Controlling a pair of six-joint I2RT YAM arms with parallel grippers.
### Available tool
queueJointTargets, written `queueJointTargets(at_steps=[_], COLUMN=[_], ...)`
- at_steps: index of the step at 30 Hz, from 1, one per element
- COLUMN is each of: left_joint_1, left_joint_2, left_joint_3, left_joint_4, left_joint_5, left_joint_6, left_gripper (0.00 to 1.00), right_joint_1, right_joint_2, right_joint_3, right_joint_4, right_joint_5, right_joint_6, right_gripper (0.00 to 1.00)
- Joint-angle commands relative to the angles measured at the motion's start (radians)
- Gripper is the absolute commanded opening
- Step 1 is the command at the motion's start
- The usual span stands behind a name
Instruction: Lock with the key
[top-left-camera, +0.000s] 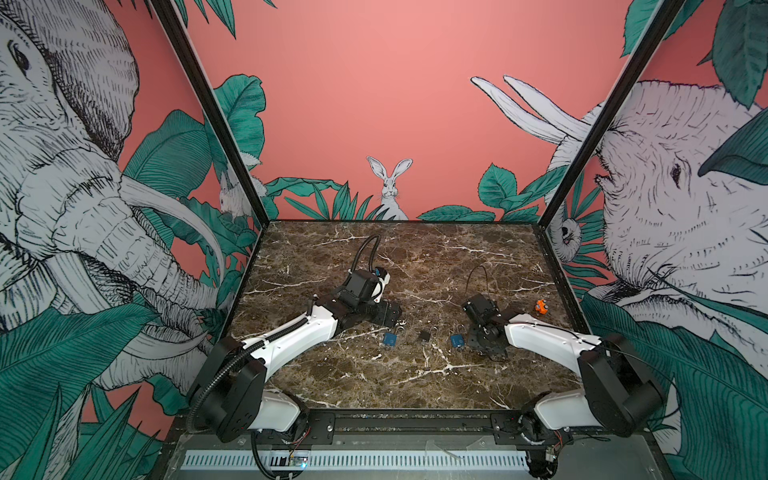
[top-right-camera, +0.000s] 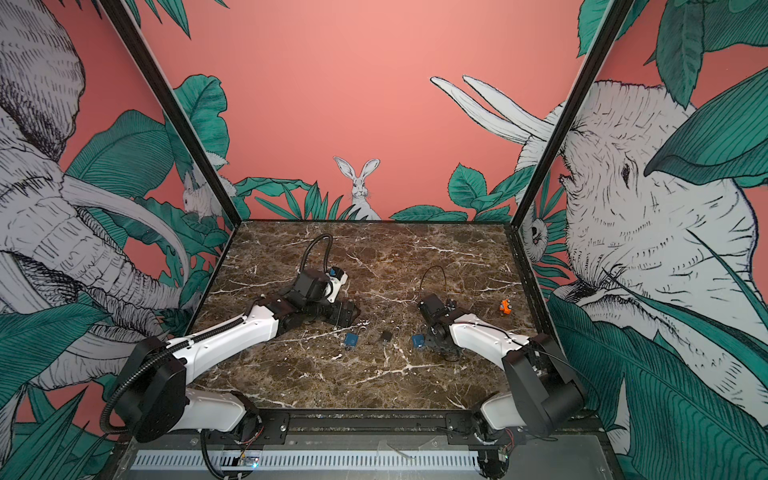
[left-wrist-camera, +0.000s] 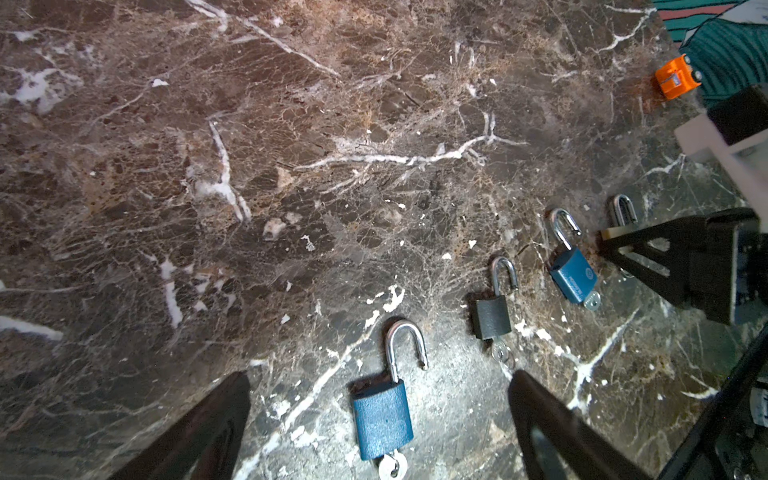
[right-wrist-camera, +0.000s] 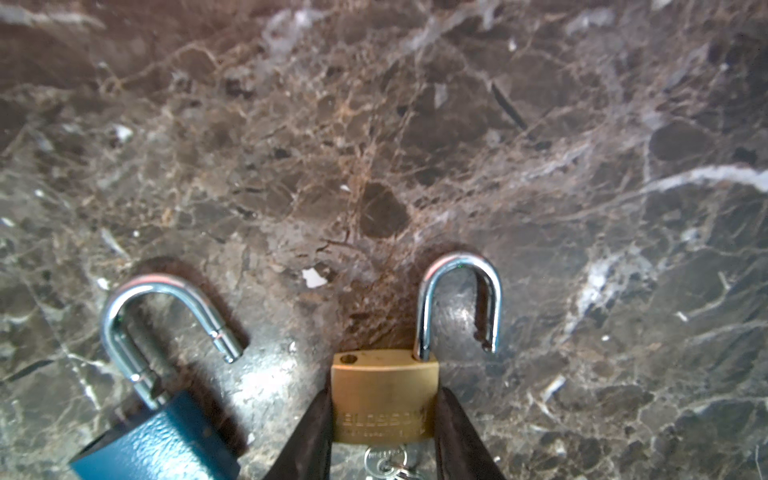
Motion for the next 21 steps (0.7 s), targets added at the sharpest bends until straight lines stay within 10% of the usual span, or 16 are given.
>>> queueJointTargets(at_steps=[1,21], left_joint_1=[-0.007,-0.007], left_joint_2=[0.004,0.116], left_joint_3=[0.034,0.183], left_joint_4=[0.003,0.034], left_joint_5=[0.005,0.152], left_joint_6=[0.005,-0.116], left_gripper=[0.98,0.95], right_joint_1=[0.005,0.089], right_joint_2=[0.002,-0.042], right_joint_3=[-0.028,0.327], right_joint_4=[0.013,-0.112], right_joint_5=[-0.006,-0.181], right_joint_6=[0.007,-0.405], right_gripper=[0.37,0.34])
